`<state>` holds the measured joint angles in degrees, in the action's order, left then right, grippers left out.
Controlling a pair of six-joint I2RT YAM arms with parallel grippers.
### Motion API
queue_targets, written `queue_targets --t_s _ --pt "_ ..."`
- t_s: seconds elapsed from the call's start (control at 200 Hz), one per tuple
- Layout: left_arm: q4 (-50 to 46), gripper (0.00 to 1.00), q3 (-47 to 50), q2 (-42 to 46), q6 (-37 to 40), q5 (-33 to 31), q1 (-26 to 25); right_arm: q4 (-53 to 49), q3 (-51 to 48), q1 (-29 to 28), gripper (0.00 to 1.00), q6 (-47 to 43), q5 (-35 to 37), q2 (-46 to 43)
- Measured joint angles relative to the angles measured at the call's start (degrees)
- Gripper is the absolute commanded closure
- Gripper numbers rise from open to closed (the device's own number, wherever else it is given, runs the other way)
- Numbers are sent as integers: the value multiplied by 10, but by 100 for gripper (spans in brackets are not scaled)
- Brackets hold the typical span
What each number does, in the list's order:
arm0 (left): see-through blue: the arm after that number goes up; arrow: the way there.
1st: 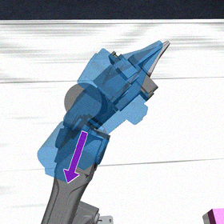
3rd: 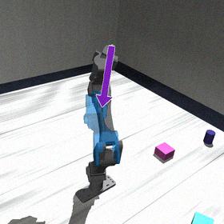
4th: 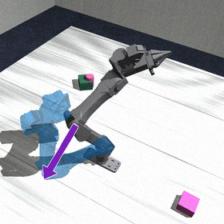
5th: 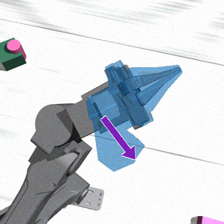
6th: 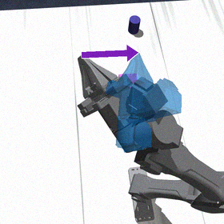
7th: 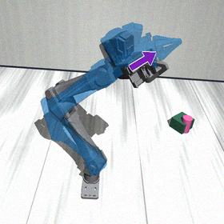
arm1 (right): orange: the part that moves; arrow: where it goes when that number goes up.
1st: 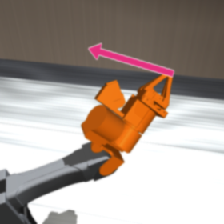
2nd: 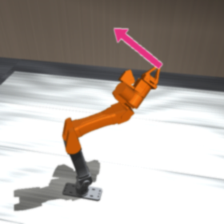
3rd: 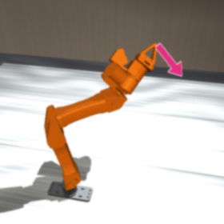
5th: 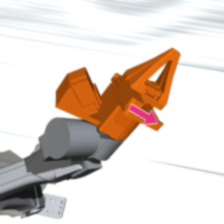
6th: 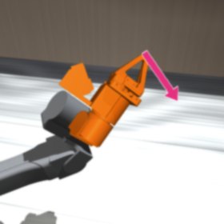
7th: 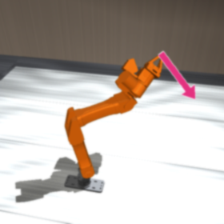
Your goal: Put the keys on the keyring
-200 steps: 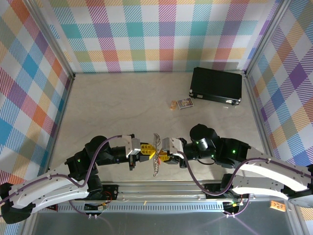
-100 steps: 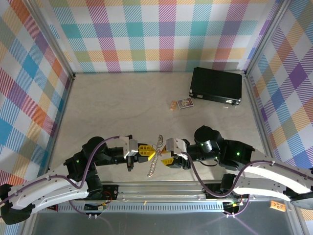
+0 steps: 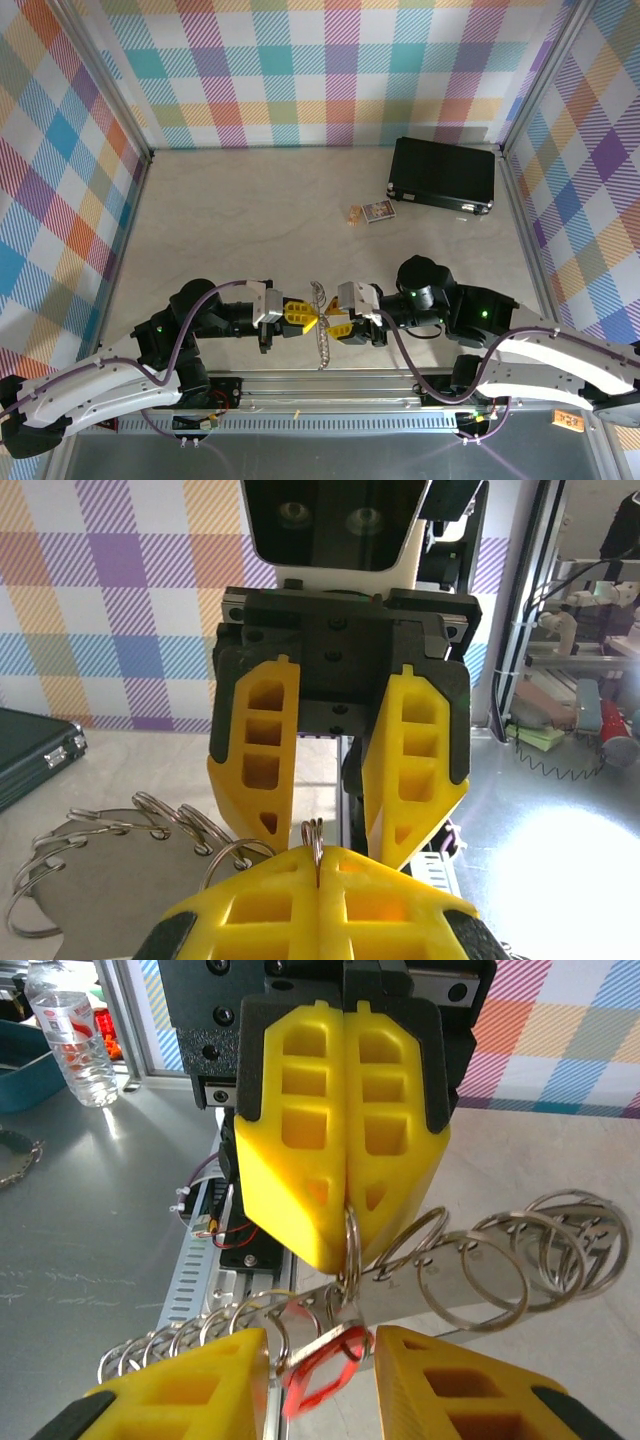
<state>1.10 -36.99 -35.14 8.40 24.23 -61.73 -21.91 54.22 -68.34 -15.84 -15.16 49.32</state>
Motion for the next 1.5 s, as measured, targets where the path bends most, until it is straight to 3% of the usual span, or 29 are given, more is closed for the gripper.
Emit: queue_targets --t_s 0.315,0.755,0.85,1.055,1.175,1.24,1.345,1.5 --pt "-10 100 0 0 0 13 0 26 0 0 74 4 -8 0" --pt "-12 100 0 -6 2 17 0 28 0 0 100 3 -8 2" --pt "-23 100 -4 -7 7 7 0 27 0 0 100 1 -3 4" --pt "-102 87 -39 -31 36 -39 0 -10 17 0 100 -18 36 29" --pt "-143 86 -55 -45 50 -67 0 -44 37 1 100 -34 62 54" --pt "-157 88 -58 -48 54 -79 0 -56 43 1 100 -42 71 65" --pt "-171 100 -59 -51 60 -90 0 -66 47 1 100 -48 78 76" --pt "-174 100 -59 -50 64 -97 0 -71 52 -1 100 -55 84 81"
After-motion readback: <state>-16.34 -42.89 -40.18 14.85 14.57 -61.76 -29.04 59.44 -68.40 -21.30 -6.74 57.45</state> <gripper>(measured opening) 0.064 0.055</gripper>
